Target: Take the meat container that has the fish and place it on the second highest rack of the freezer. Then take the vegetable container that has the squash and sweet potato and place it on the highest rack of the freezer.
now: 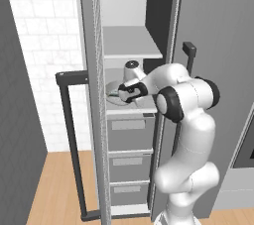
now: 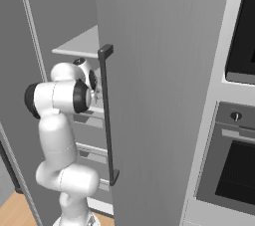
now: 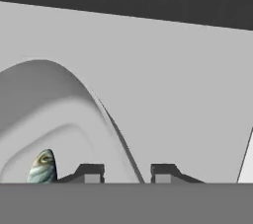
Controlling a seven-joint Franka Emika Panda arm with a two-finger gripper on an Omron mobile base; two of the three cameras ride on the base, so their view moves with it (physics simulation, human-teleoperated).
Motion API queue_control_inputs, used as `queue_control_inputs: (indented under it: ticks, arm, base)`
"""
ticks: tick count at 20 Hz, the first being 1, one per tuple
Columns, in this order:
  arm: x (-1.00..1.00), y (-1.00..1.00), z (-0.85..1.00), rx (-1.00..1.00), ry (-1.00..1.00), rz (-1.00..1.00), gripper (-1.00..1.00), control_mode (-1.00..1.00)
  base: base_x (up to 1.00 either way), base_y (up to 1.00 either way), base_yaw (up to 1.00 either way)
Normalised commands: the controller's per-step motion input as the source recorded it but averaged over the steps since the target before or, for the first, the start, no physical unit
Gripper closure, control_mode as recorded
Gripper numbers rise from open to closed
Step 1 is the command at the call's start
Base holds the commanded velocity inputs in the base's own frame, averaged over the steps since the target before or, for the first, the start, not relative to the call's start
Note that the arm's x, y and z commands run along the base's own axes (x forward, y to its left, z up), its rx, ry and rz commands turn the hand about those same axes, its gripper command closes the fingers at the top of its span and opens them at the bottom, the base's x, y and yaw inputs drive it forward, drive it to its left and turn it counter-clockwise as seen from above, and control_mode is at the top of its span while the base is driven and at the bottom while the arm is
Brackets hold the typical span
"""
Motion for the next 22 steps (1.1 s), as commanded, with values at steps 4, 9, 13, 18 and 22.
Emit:
queue_control_inputs:
  ticks: [4, 9, 13, 18, 22]
  arm:
    - [-0.72, 0.00, 0.00, 0.01, -0.27, 0.00, -1.00, -1.00]
    - [-1.00, -0.01, 0.31, 0.03, -0.27, 0.00, -1.00, -1.00]
    - [-1.00, -0.02, 1.00, 0.01, -0.15, -0.04, -1.00, -1.00]
    - [-1.00, 0.00, 1.00, 0.00, 0.00, 0.00, -1.00, -1.00]
    - [-1.00, 0.00, 1.00, 0.00, 0.01, 0.00, -1.00, -1.00]
  base:
    - [0.00, 0.00, 0.00]
    - [0.00, 0.00, 0.00]
    - [0.00, 0.00, 0.00]
    - [0.00, 0.00, 0.00]
    - [0.00, 0.00, 0.00]
